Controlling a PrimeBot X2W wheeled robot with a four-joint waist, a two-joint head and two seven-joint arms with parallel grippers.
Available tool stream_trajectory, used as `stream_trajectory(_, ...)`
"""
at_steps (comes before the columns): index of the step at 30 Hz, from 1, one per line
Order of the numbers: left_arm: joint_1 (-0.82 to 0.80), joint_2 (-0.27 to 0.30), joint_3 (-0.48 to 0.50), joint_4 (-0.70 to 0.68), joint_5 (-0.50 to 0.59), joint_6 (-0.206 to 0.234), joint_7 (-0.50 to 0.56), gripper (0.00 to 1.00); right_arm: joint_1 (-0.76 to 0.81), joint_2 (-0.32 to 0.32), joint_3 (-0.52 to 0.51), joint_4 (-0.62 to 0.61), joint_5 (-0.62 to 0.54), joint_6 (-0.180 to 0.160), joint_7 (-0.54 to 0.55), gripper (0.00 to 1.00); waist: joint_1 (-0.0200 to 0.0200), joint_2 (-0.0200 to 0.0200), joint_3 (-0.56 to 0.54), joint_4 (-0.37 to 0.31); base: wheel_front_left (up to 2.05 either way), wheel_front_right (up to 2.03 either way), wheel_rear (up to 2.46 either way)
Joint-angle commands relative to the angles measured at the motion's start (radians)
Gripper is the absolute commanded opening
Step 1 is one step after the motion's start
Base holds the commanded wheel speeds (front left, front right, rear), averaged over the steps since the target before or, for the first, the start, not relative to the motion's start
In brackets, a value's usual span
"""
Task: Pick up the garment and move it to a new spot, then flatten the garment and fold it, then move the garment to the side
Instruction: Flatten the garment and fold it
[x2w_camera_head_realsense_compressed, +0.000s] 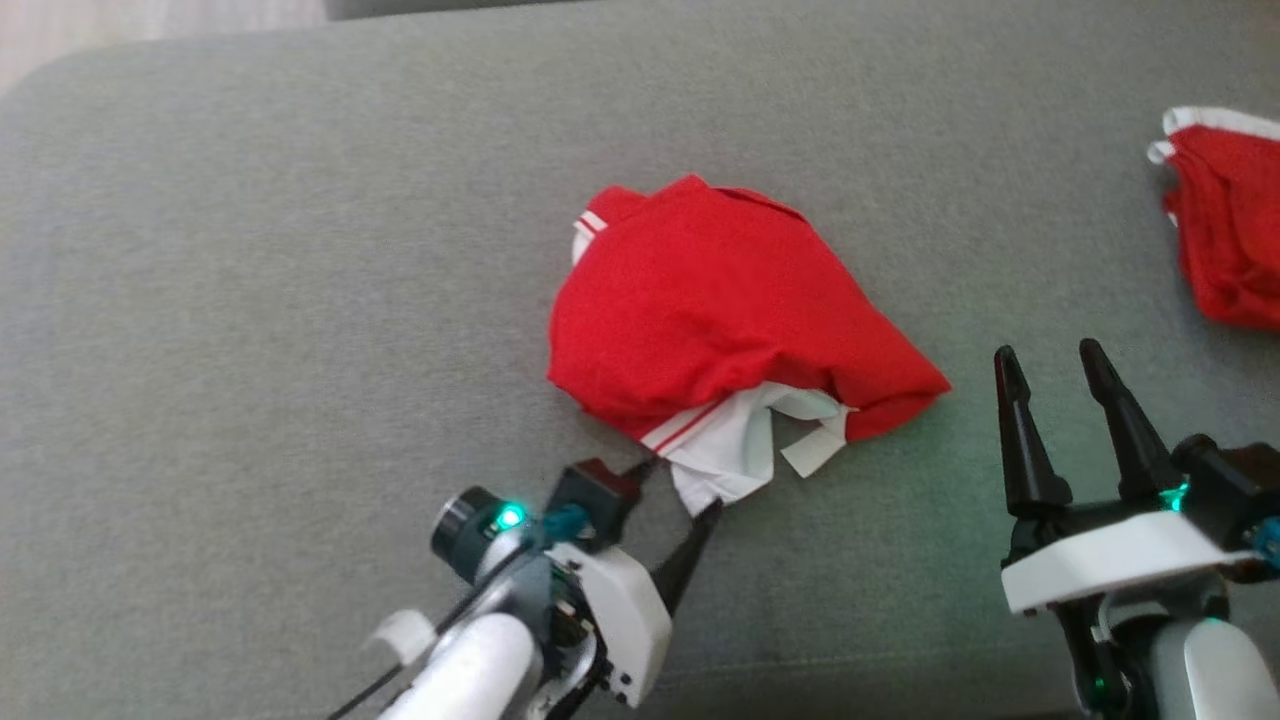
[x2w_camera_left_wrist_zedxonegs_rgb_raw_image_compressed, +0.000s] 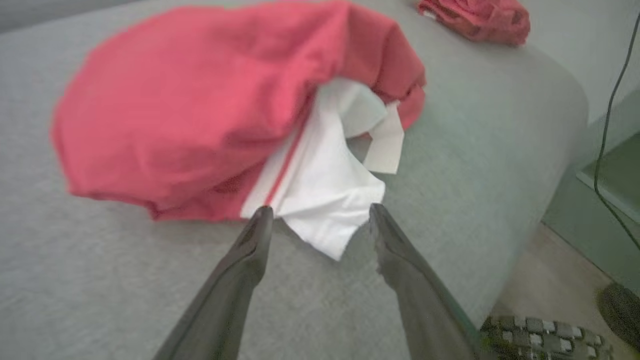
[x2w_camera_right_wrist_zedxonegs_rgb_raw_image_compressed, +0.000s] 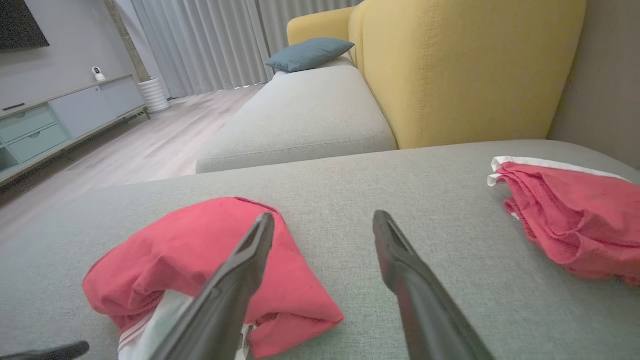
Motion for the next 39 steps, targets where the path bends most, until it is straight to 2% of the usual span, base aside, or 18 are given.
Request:
stream_trajectory(1,-0.049,-0.007,0.015,-0.012,-0.006,-0.006,0.010,1.00,-0.042,-0.005,0.025,-0.030,0.008,0.007,-0.010,1.00,0.0000,-0.0001,0.018,-0.019,0.00,0.00,0.00)
stream_trajectory(5,-0.074,-0.019,-0.020,0.050,-0.010,-0.012,0.025,1.00,-0.056,-0.005,0.027,-0.021,0.014,0.007,-0.020,1.00,0.0000,-0.0001,0.038,-0.044,0.00,0.00,0.00)
stream_trajectory(10,-0.113,-0.025,-0.024,0.122,0.013,0.034,-0.006,1.00,-0.068,-0.005,0.026,-0.010,0.021,0.007,-0.033,1.00,0.0000,-0.0001,0.051,-0.063,0.00,0.00,0.00)
stream_trajectory(11,-0.121,-0.026,-0.024,0.133,0.019,0.044,-0.017,0.79,-0.069,-0.005,0.026,-0.008,0.021,0.007,-0.035,1.00,0.0000,-0.0001,0.053,-0.065,0.00,0.00,0.00)
stream_trajectory(12,-0.129,-0.026,-0.026,0.142,0.026,0.051,-0.028,0.21,-0.070,-0.005,0.025,-0.006,0.022,0.007,-0.037,1.00,0.0000,-0.0001,0.055,-0.066,0.00,0.00,0.00)
stream_trajectory(13,-0.137,-0.027,-0.027,0.149,0.034,0.058,-0.043,0.00,-0.071,-0.005,0.025,-0.005,0.023,0.007,-0.038,1.00,0.0000,-0.0001,0.056,-0.067,0.00,0.00,0.00)
stream_trajectory(17,-0.156,-0.028,-0.016,0.135,0.032,0.074,-0.106,0.00,-0.073,-0.005,0.019,-0.001,0.025,0.007,-0.042,1.00,0.0000,-0.0001,0.056,-0.062,0.00,0.00,0.00)
stream_trajectory(23,-0.168,-0.007,0.026,0.036,0.022,0.100,-0.163,0.00,-0.071,-0.005,0.011,0.006,0.034,0.007,-0.043,1.00,0.0000,-0.0001,0.048,-0.040,0.00,0.00,0.00)
stream_trajectory(29,-0.146,0.059,0.097,-0.129,0.008,0.147,-0.165,0.00,-0.068,-0.005,0.013,0.016,0.044,0.007,-0.046,1.00,0.0000,-0.0001,0.034,-0.012,0.00,0.00,0.00)
stream_trajectory(39,-0.013,0.182,0.262,-0.328,-0.039,0.272,-0.102,0.00,-0.068,-0.005,0.006,0.020,0.048,0.007,-0.044,1.00,0.0000,-0.0001,0.034,0.030,0.00,0.00,0.00)
